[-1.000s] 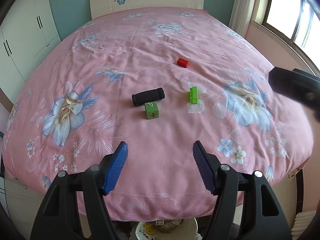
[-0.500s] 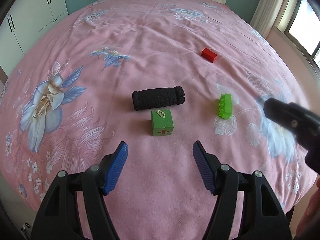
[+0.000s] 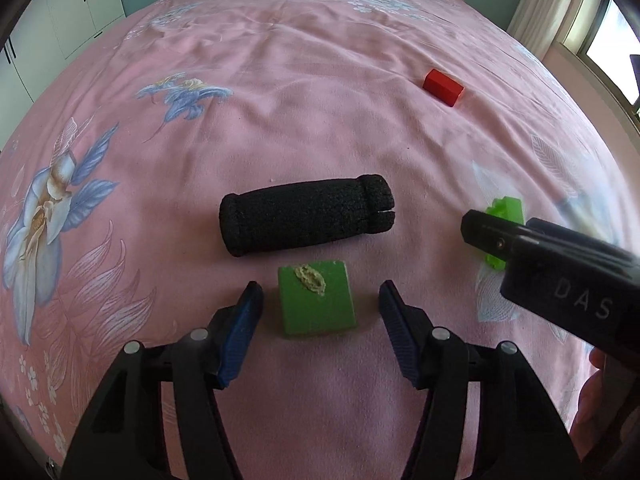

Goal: Collect trash
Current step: 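Grasp the green toy brick with the right tool while the left tool grasps the green cube, then carry the green brick and green cube with both tools over the trash bin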

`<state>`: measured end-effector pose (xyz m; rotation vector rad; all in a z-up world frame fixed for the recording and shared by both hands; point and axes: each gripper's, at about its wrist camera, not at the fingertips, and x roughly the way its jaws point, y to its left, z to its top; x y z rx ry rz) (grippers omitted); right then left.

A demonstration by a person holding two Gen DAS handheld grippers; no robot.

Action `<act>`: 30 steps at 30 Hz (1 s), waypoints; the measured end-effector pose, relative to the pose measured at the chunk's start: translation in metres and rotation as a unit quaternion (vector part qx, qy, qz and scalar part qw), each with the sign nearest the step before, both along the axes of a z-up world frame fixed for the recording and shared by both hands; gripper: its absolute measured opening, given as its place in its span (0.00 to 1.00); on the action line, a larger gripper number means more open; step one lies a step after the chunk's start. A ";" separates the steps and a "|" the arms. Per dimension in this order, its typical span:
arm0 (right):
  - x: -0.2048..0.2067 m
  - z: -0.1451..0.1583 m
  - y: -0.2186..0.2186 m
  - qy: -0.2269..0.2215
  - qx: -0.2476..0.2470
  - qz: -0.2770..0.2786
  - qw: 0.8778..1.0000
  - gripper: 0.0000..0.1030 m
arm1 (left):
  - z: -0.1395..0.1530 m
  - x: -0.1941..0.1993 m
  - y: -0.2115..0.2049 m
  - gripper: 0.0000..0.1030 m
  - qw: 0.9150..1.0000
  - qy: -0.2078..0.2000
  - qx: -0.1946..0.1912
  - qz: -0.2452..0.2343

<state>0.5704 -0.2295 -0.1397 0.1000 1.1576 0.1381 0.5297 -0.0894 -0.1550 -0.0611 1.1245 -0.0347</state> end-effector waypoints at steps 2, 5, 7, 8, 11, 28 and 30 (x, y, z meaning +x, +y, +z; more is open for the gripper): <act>0.004 -0.006 0.001 0.000 -0.013 0.000 1.000 0.53 | -0.002 0.002 -0.001 0.49 1.000 -0.007 0.002 -0.001; 0.002 -0.009 0.006 -0.008 -0.035 0.017 0.999 0.25 | -0.005 -0.001 0.000 0.31 1.000 -0.018 0.003 -0.009; -0.001 -0.008 0.004 -0.012 -0.031 0.020 0.999 0.21 | -0.006 -0.004 0.000 0.31 1.000 -0.023 0.006 -0.017; -0.003 -0.007 0.002 -0.012 -0.029 0.020 0.999 0.21 | -0.005 -0.005 0.000 0.31 1.000 -0.022 0.005 -0.019; -0.010 -0.003 0.001 -0.014 -0.028 0.021 0.999 0.21 | -0.001 -0.007 0.004 0.31 1.000 -0.012 -0.005 -0.022; -0.114 0.118 0.007 -0.086 -0.061 0.049 0.993 0.21 | 0.110 -0.082 0.037 0.31 0.997 -0.072 0.011 -0.030; -0.130 0.141 0.009 -0.103 -0.065 0.053 0.991 0.21 | 0.134 -0.096 0.042 0.31 0.995 -0.092 0.016 -0.034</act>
